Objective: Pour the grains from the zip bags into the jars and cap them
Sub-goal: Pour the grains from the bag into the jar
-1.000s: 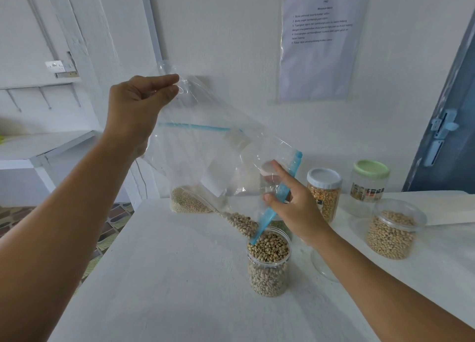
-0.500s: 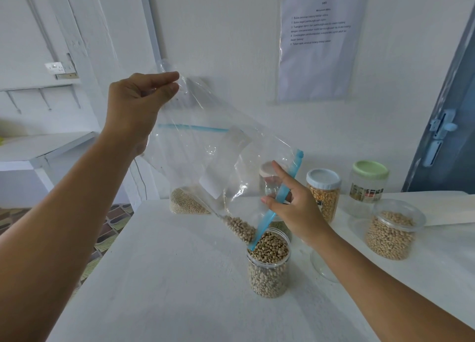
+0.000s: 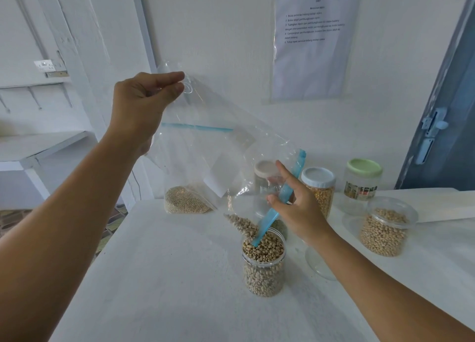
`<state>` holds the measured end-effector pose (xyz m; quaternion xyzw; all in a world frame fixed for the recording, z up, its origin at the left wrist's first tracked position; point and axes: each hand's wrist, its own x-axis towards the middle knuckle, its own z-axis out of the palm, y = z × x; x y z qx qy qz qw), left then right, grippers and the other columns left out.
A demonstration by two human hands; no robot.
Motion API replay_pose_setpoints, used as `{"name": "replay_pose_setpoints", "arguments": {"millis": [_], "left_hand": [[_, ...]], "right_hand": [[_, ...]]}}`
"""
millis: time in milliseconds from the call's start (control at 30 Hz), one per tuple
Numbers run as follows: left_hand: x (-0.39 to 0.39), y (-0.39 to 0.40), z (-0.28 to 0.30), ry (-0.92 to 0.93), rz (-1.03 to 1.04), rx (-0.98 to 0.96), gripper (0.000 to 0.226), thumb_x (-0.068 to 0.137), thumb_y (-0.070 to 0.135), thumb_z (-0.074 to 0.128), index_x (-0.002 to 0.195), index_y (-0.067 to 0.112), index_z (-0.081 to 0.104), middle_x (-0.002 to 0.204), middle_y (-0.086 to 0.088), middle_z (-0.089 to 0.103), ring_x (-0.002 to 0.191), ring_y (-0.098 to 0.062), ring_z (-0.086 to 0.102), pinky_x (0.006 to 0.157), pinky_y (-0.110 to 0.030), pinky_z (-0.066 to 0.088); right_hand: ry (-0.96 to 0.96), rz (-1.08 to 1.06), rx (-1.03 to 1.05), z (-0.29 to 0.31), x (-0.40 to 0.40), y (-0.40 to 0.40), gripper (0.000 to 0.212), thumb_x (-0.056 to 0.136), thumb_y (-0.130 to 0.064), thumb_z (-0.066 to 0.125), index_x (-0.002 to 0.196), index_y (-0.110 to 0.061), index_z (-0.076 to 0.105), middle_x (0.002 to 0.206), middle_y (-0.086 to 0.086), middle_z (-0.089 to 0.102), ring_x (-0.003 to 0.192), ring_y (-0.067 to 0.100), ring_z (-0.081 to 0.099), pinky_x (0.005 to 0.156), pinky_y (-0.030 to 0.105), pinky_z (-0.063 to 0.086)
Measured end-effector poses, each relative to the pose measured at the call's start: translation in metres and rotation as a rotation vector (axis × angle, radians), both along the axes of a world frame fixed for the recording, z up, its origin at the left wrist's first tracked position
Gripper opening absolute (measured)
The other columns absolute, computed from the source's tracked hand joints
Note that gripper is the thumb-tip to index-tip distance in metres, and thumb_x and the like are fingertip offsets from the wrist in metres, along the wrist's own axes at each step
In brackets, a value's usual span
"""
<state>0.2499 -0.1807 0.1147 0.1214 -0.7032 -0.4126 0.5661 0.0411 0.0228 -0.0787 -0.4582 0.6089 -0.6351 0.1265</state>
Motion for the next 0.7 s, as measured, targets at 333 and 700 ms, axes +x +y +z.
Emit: {"name": "replay_pose_setpoints", "arguments": {"millis": [333,700], "left_hand": [[0.002,0.0018,0.0039,-0.005,0.012,-0.028,0.024,0.088,0.011,0.082,0.111,0.018,0.08,0.112,-0.005,0.078,0.109,-0.016,0.072,0.102,-0.026,0.052],[-0.0031,0.0059,0.0044,-0.001,0.0,-0.037,0.025,0.088,0.01,0.082,0.112,0.017,0.079,0.114,-0.006,0.077,0.112,-0.015,0.072,0.101,-0.022,0.051]], "right_hand": [[-0.015,-0.001,-0.008,-0.0013,-0.0024,-0.0032,0.079,0.092,-0.009,0.077,0.145,-0.057,0.044,0.118,-0.005,0.069,0.097,0.018,0.071,0.088,0.028,0.061],[0.004,0.015,0.02,-0.0068,0.0021,-0.0017,0.072,0.1,-0.016,0.069,0.154,-0.051,0.037,0.118,-0.013,0.061,0.108,0.016,0.064,0.095,0.034,0.059]]}}
